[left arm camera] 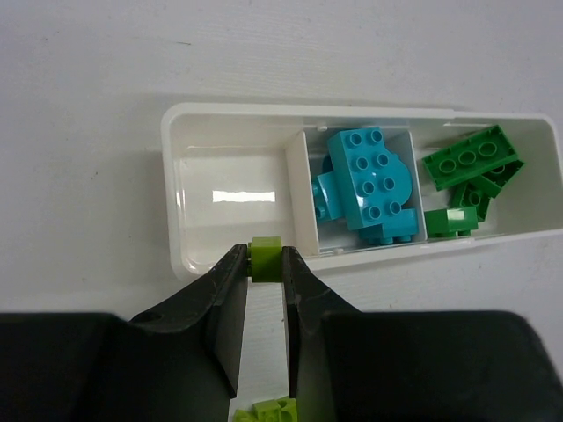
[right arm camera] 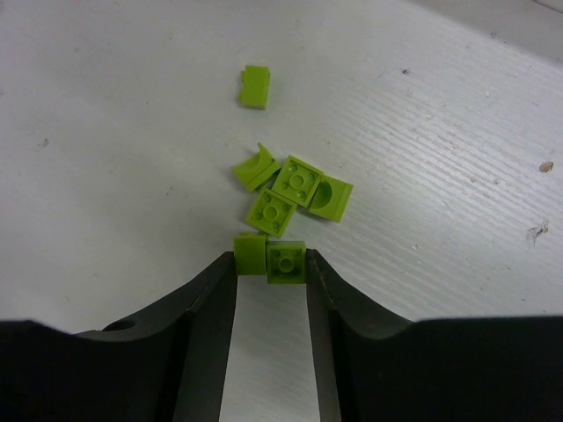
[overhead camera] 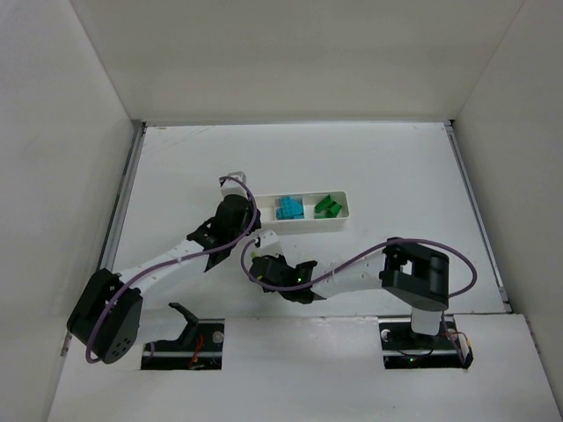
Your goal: Sort the legos into containers by color
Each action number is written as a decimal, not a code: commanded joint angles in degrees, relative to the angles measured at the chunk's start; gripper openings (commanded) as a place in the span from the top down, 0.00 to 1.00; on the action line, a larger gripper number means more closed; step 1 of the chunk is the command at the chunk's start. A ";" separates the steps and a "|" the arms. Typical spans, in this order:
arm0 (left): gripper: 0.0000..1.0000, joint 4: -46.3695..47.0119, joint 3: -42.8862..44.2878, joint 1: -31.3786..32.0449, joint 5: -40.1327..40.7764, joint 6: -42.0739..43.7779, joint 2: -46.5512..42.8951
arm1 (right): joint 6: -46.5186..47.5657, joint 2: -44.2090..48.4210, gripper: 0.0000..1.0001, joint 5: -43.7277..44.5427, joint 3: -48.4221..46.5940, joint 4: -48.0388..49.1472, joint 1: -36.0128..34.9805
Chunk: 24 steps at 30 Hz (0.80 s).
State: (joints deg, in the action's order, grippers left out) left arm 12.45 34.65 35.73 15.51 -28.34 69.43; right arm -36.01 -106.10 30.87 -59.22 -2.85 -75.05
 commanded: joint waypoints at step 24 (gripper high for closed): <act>0.82 1.88 9.11 0.53 6.54 6.18 10.54 | 1.46 29.02 0.65 -3.00 15.36 4.96 6.70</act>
State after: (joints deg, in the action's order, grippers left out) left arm 12.67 40.97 35.92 18.24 -24.82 78.02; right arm -35.51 -79.68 29.54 -44.51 -0.58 -70.43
